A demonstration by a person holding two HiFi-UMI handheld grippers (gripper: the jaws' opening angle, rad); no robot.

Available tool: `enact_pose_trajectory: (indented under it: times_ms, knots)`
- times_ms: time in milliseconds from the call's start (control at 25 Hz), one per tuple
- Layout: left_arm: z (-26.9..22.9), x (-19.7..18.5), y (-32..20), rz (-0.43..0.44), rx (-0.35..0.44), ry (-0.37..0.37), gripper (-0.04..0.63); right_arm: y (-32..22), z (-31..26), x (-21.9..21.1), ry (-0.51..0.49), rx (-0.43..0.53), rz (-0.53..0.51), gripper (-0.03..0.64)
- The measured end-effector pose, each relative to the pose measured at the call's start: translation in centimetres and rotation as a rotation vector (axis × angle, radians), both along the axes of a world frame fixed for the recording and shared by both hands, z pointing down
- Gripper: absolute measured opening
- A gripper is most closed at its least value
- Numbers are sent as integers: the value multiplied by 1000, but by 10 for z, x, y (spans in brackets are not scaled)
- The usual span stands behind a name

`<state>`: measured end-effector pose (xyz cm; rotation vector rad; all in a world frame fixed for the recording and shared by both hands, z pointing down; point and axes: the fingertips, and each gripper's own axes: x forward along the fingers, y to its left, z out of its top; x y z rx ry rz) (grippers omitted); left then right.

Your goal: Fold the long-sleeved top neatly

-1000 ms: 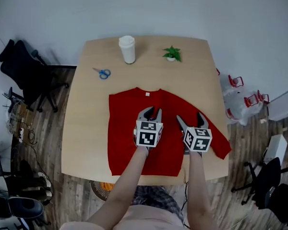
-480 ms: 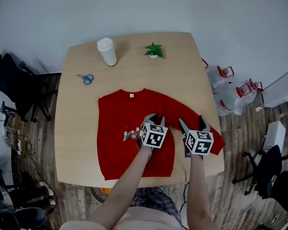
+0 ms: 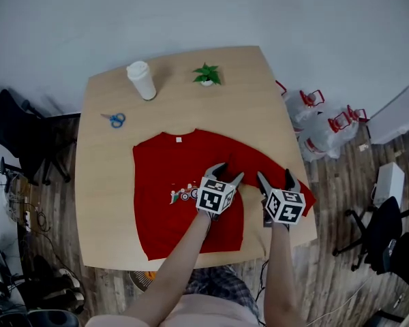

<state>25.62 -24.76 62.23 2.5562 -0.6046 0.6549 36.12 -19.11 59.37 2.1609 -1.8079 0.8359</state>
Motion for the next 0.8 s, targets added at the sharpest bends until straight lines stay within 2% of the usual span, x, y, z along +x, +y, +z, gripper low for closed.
enact_pose_trajectory:
  times_ms: [160, 440, 600, 800]
  knots:
    - [-5, 10, 7, 28, 7, 15, 253, 15, -1, 12, -6, 4, 42, 428]
    - [-21, 9, 4, -15, 37, 28, 253, 38, -8, 29, 0, 24, 99, 428]
    - [-33, 28, 13, -1, 57, 40, 273, 60, -12, 48, 5, 29, 151, 428]
    - [-40, 58, 37, 59, 55, 64, 287, 95, -9, 70, 13, 21, 223, 428]
